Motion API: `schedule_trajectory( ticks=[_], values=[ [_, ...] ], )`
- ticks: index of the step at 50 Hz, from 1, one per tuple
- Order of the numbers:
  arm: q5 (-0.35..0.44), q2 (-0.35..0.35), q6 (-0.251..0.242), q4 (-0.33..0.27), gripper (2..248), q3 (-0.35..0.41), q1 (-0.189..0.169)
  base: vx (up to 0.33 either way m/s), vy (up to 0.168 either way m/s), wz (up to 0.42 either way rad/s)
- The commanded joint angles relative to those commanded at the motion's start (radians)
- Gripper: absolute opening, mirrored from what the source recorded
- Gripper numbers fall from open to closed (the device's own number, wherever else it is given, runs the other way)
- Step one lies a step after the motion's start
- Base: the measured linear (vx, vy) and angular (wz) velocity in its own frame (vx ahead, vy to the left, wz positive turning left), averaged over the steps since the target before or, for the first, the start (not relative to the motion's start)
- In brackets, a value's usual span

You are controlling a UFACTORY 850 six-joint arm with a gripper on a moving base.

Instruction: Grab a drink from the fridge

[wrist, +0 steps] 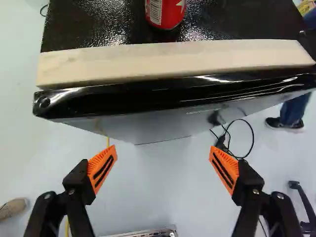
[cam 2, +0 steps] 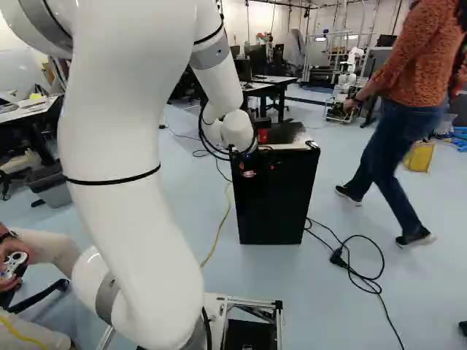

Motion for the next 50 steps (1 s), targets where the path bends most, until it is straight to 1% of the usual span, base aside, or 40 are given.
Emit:
schedule_trajectory(
  ticks=[32,50],
  values=[
    [0.239,0.155,0.0,0.0,247,0.177,0.008,0.0,0.0,0.0],
    [0.379,0.224,0.0,0.0,247,0.25,-0.01,0.0,0.0,0.0]
  ],
)
